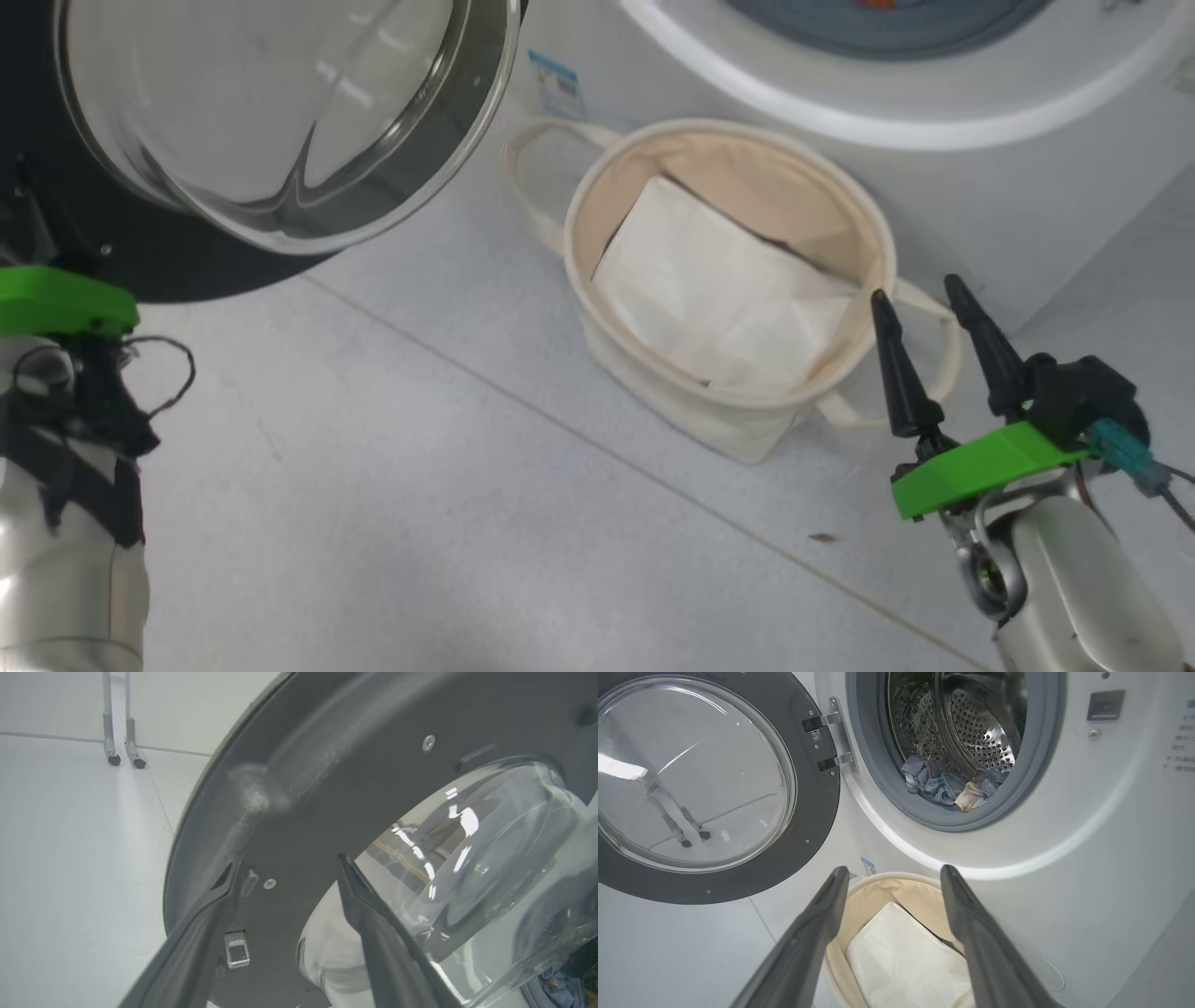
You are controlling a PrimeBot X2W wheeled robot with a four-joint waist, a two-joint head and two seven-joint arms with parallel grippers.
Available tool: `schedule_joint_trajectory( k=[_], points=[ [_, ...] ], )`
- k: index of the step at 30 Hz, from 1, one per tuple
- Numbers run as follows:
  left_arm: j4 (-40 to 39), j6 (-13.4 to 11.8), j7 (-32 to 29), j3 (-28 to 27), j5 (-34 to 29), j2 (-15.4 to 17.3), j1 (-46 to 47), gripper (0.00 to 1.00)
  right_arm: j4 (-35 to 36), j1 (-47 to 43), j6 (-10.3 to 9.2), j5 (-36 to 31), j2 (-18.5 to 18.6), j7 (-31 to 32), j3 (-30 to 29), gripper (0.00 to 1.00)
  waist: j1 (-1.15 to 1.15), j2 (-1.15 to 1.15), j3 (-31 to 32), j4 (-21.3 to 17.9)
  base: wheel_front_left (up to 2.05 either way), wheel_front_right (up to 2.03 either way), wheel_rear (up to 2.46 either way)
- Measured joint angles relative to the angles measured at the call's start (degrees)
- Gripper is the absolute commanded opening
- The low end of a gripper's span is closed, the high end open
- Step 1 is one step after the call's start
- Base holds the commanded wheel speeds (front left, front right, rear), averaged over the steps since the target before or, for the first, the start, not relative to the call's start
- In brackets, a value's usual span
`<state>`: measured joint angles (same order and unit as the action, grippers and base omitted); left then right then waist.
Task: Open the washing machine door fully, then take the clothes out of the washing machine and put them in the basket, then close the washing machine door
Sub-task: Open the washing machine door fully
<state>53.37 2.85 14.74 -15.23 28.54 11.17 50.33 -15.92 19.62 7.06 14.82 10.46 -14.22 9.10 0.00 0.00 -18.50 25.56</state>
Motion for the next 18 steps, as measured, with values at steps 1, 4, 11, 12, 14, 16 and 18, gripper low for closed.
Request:
schedule_joint_trajectory(
  k=[1, 4, 11, 12, 14, 16, 18],
  points=[
    [-0.02, 0.14, 0.00, -0.05, -0.81, 0.14, -0.48, 1.00, -0.36, -0.01, 0.00, 0.01, -0.24, -0.01, 0.16, 1.00, 0.00, 0.00, 0.82, -0.26, 0.00, 0.00, 0.00],
    [-0.03, 0.20, 0.00, -0.15, -2.60, 0.31, -3.19, 1.00, -1.59, -0.25, 0.00, 0.54, -1.26, -0.05, 0.91, 1.00, 0.00, 0.00, 3.51, -1.26, 0.00, 0.00, 0.00],
    [-2.86, 1.85, -0.01, -0.56, -4.04, 0.55, -12.11, 1.00, -2.08, -2.82, 0.00, 1.57, -3.36, -0.07, 1.23, 1.00, 0.00, 0.00, 9.95, -5.33, 0.00, 0.00, 0.00],
    [-4.38, 2.33, -0.01, -0.68, -3.67, 0.57, -13.32, 1.00, -2.04, -3.28, 0.00, 1.85, -3.58, -0.07, 1.23, 1.00, 0.00, 0.00, 10.76, -6.16, 0.00, 0.00, 0.00],
    [-7.12, 3.22, -0.01, -0.45, -3.61, 0.63, -15.68, 1.00, -2.00, -4.20, 0.00, 2.01, -4.10, -0.07, 1.20, 1.00, 0.00, 0.00, 12.31, -7.96, 0.00, 0.00, 0.00],
    [-10.99, 3.80, -0.01, 0.26, -3.44, 0.64, -18.59, 1.00, -1.96, -5.14, 0.00, 2.11, -4.50, -0.07, 1.30, 1.00, 0.00, 0.00, 13.77, -9.90, 0.00, 0.00, 0.00],
    [-16.16, 4.13, -0.01, 1.38, -1.77, 0.68, -21.82, 1.00, -1.91, -6.03, 0.00, 2.54, -4.68, -0.07, 1.54, 1.00, 0.00, 0.00, 15.08, -11.94, 0.00, 0.00, 0.00]
  ],
)
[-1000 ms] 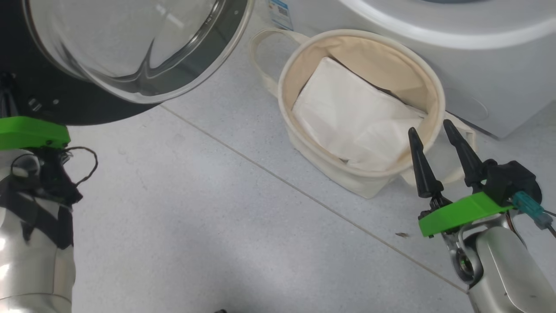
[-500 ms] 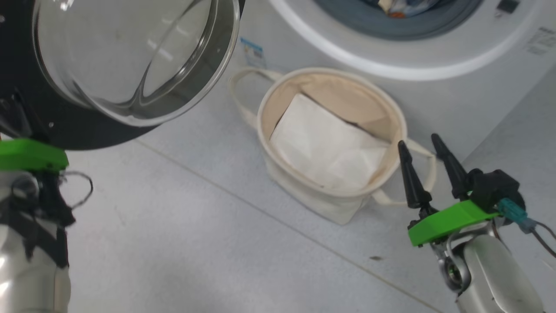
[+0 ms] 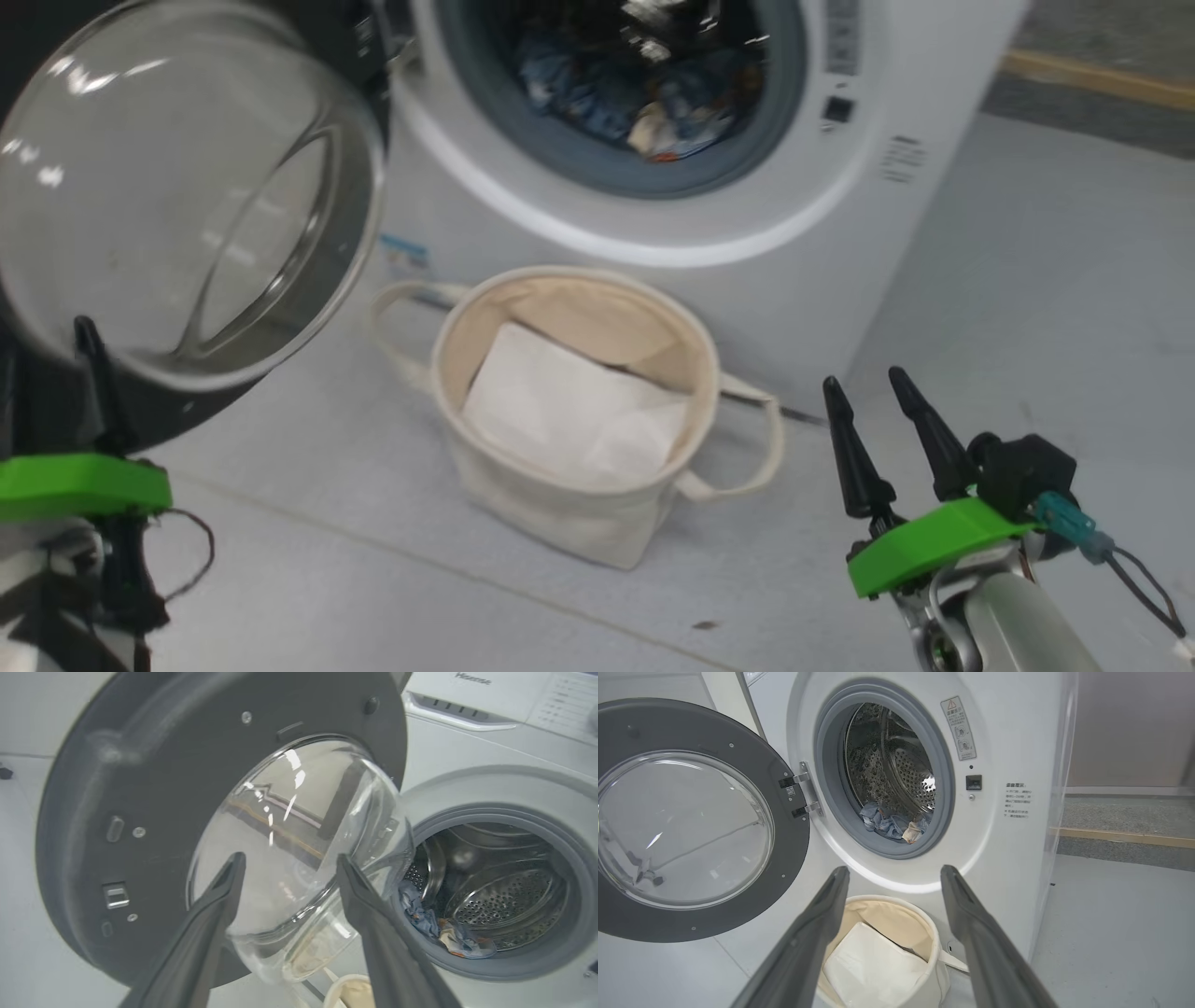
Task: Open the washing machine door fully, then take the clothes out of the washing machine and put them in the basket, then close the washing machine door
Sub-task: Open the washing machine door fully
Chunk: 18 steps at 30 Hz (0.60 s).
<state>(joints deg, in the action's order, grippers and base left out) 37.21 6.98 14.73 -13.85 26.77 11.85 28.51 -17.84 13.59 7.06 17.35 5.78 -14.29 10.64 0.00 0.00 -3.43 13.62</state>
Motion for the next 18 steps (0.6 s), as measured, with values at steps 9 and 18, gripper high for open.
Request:
schedule_joint_trajectory(
  k=[9, 18],
  points=[
    [-18.17, 0.19, -2.13, 11.29, 1.48, 5.97, -13.98, 1.00, 0.12, -1.25, 0.00, 0.41, -0.16, 0.00, 0.09, 1.00, 0.00, 0.00, 3.39, -8.40, 0.00, 0.00, 0.00],
    [-21.95, 0.19, -5.63, 13.70, 8.06, 9.45, -19.90, 1.00, 0.14, -1.25, 0.00, 0.98, -0.24, 0.00, 0.14, 1.00, 0.00, 0.00, 4.15, -15.78, 0.00, 0.00, 0.00]
  ],
)
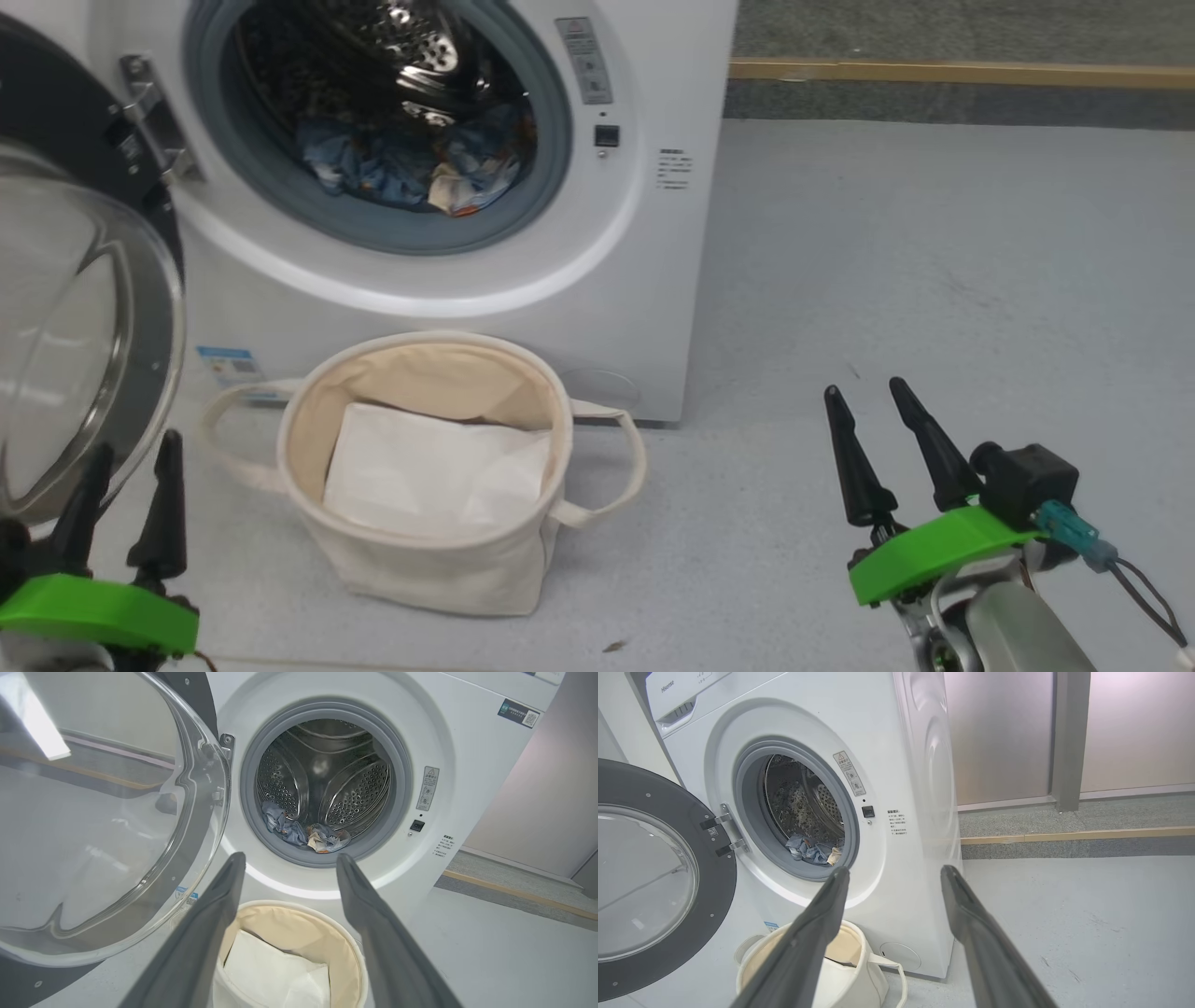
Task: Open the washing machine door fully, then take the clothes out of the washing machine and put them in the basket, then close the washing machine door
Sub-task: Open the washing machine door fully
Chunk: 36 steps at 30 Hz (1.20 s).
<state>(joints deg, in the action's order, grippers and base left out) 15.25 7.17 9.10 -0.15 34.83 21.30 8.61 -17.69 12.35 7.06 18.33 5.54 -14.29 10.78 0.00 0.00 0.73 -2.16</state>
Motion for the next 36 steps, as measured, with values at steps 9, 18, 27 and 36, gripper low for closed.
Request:
schedule_joint_trajectory(
  k=[9, 18, 27, 36],
  points=[
    [2.05, 0.00, -1.36, 0.40, 2.27, 0.83, -2.57, 1.00, 0.03, -1.02, 0.00, -0.21, 0.04, 0.00, -2.12, 1.00, 0.00, 0.00, 1.33, -2.90, 0.00, 0.00, 0.00],
    [1.89, 0.00, -1.43, 2.43, 3.70, 2.09, -4.85, 1.00, 0.31, -2.22, 0.00, -0.71, 0.13, 0.00, -4.11, 1.00, 0.00, 0.00, 2.63, -4.23, 0.00, 0.00, 0.00],
    [0.80, 0.00, -0.82, 4.32, 5.69, 3.12, -5.51, 1.00, 0.34, -2.22, 0.00, -1.12, 0.15, 0.00, -4.37, 1.00, 0.00, 0.00, 3.07, -4.18, 0.00, 0.00, 0.00],
    [-0.03, 0.00, 0.38, 6.61, 5.72, 4.49, -6.22, 1.00, 0.35, -2.22, 0.00, -1.19, 0.15, 0.00, -4.45, 1.00, 0.00, 0.00, 3.08, -3.94, 0.00, 0.00, 0.00]
  ],
)
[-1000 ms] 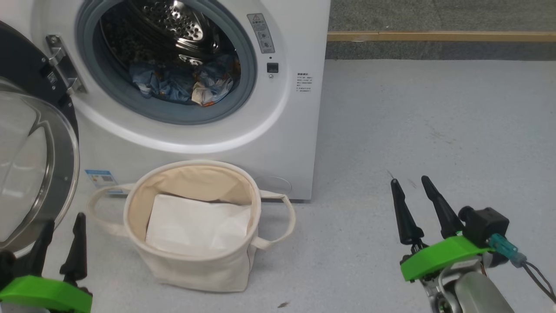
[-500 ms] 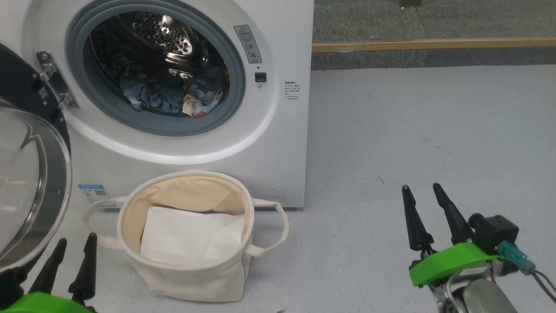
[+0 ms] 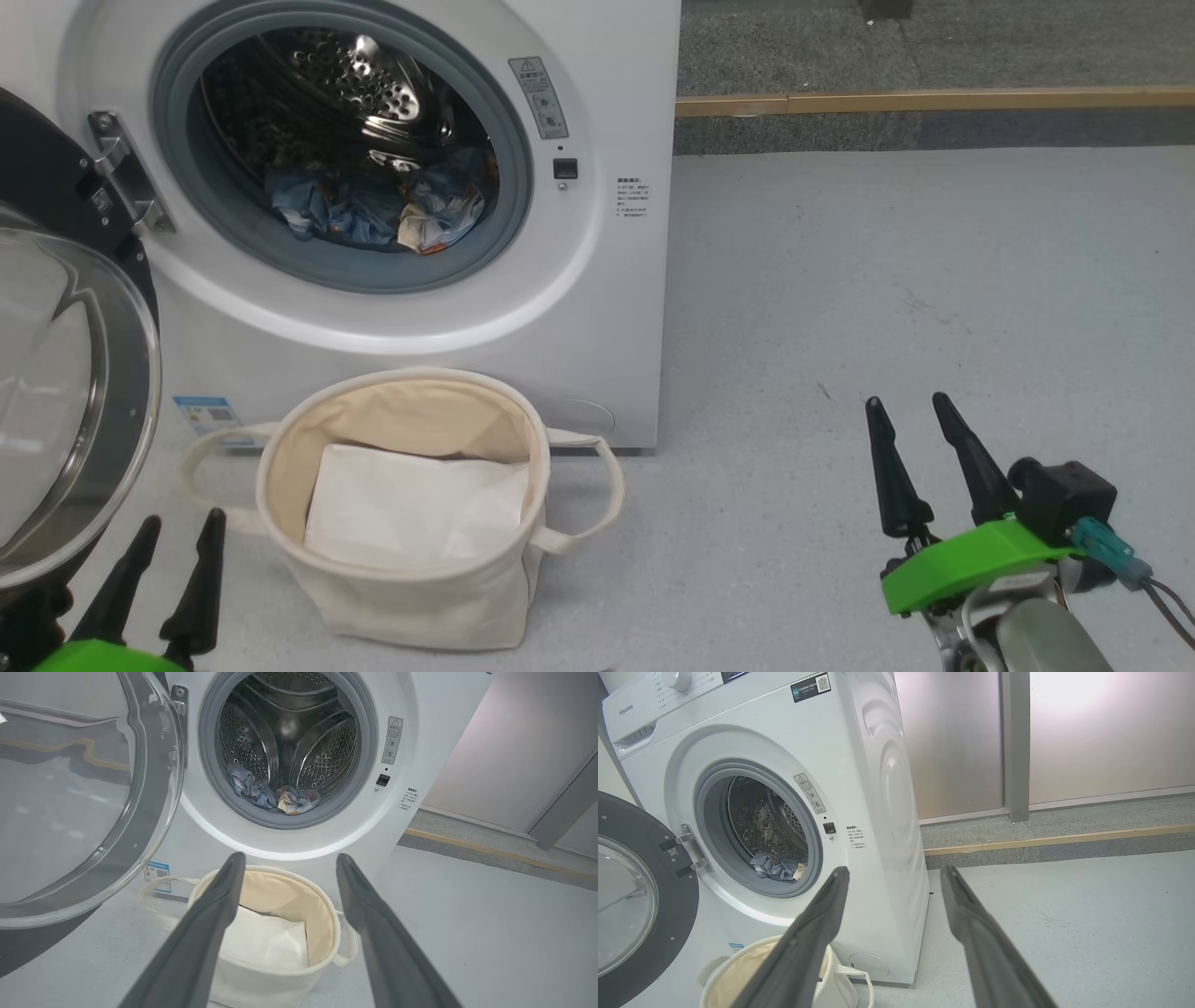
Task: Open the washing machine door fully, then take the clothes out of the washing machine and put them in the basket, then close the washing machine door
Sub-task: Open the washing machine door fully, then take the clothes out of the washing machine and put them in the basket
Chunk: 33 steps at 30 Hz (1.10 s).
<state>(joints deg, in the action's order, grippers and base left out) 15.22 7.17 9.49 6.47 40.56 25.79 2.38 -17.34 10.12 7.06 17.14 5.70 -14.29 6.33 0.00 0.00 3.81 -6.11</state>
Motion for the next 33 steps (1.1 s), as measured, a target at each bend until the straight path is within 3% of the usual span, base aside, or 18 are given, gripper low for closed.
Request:
schedule_joint_trajectory(
  k=[11, 33],
  points=[
    [-1.19, 0.00, 1.22, 1.57, 3.00, 2.02, 0.00, 1.00, -0.13, -0.05, 0.00, 0.01, -0.03, 0.00, 0.02, 1.00, 0.00, 0.00, -0.18, -0.14, 0.63, -0.43, -0.20],
    [0.65, -0.11, 2.30, 4.11, 2.98, 2.10, 2.69, 1.00, -0.36, -1.07, 0.00, 0.09, -0.53, 0.00, 0.21, 1.00, 0.00, 0.00, -1.45, 0.20, 1.69, -1.66, -0.02]
  ],
)
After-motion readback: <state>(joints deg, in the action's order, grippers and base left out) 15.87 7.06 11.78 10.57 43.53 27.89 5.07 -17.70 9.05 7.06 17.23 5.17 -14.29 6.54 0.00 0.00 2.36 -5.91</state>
